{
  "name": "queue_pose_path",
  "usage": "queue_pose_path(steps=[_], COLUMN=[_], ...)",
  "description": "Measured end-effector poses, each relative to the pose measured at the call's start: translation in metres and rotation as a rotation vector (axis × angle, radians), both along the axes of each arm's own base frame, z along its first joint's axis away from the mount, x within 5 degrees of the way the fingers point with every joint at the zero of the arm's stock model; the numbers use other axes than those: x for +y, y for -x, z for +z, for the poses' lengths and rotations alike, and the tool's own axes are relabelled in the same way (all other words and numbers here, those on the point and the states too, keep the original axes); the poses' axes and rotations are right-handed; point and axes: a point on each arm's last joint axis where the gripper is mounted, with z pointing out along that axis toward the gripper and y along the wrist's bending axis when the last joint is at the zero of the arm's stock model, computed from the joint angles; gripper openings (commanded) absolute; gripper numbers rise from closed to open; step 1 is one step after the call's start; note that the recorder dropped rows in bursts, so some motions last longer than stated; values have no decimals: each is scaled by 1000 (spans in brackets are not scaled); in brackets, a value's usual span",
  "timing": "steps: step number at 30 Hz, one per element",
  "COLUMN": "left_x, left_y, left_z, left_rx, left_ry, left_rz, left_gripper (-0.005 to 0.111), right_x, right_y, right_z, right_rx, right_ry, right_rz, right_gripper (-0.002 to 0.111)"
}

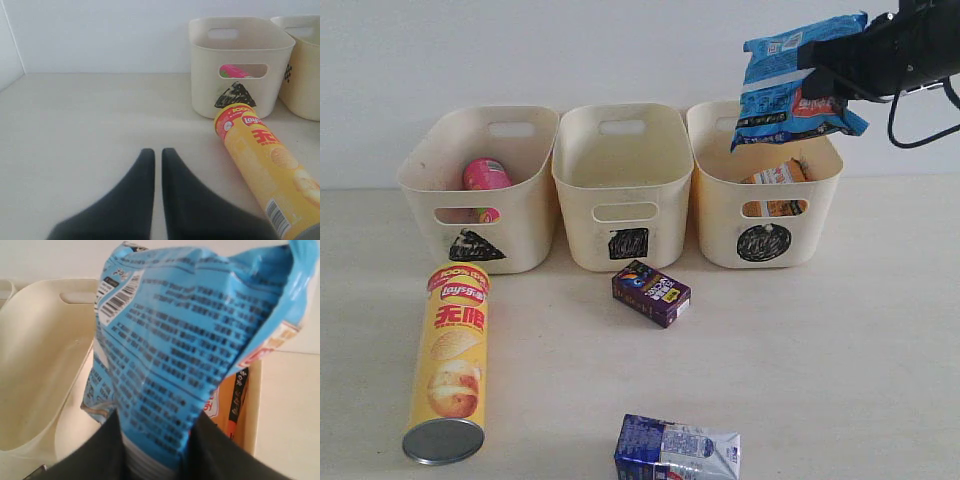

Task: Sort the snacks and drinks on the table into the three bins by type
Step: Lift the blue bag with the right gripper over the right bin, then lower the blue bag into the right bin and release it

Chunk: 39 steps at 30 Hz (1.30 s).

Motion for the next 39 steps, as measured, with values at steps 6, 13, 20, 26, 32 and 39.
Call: queue_pose_path(steps=[6, 13, 20, 26, 32, 39], left_x=[0, 0, 0, 0, 0, 0], left_y=[0, 0, 0, 0, 0, 0], left_z=[0, 0, 0, 0, 0, 0], left_rx=[0, 0, 0, 0, 0, 0], left_ry=[0, 0, 0, 0, 0, 0], left_rz=[0, 0, 0, 0, 0, 0], left_gripper=[4, 4, 4, 4, 4, 4], right_x=[-2, -2, -2, -3, -3, -3], right_y=[-11, -18, -20, -22, -22, -6], right_z=[-18, -36, -43, -40, -37, 6], right_rx=[17, 56, 72, 57, 48, -47], right_ry=[9, 13, 13, 1, -2, -3], right_rz=[-31, -34, -32, -57, -61, -52], right_gripper=[1, 3, 66, 72, 63, 0])
